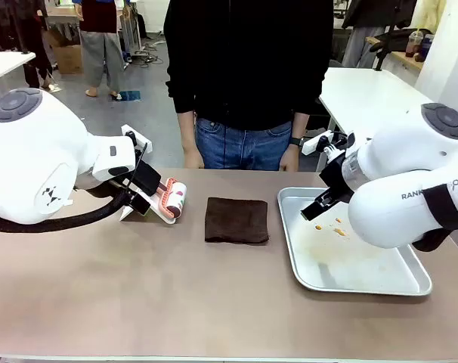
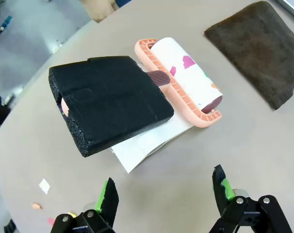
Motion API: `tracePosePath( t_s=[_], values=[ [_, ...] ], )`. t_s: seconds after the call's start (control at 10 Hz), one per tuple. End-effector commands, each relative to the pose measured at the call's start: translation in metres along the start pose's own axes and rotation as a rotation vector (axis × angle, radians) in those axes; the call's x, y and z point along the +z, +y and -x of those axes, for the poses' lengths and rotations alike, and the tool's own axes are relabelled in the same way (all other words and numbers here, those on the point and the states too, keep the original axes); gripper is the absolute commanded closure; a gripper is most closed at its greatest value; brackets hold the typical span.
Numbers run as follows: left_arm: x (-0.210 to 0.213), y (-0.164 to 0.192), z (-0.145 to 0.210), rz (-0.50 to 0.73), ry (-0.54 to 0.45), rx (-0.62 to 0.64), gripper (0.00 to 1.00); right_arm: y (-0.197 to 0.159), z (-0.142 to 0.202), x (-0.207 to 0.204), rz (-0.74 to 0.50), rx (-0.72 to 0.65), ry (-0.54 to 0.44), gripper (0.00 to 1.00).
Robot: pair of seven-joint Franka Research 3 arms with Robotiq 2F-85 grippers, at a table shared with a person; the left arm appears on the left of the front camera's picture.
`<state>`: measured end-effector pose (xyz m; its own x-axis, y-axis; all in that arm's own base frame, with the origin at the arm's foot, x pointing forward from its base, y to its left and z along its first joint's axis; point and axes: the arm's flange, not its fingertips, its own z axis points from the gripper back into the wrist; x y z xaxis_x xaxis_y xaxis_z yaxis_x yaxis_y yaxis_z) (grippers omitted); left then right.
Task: Clean the surface of the table.
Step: Hold the Lint Roller with your left hand and the towel with your right hand.
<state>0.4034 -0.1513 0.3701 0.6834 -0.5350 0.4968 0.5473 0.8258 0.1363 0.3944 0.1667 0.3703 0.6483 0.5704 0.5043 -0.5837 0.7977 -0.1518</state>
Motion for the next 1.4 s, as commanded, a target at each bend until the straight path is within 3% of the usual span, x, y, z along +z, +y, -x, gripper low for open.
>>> tracePosePath(
  t_s=[0.0,1.3],
  values=[
    [0.0001,0.0,0.0,0.0,0.0,0.0,0.0,0.0,-0.0002,0.0001,0.0,0.0,0.0,0.0],
    [0.0001,0.0,0.0,0.0,0.0,0.0,0.0,0.0,-0.0002,0.0001,0.0,0.0,0.0,0.0]
  ],
)
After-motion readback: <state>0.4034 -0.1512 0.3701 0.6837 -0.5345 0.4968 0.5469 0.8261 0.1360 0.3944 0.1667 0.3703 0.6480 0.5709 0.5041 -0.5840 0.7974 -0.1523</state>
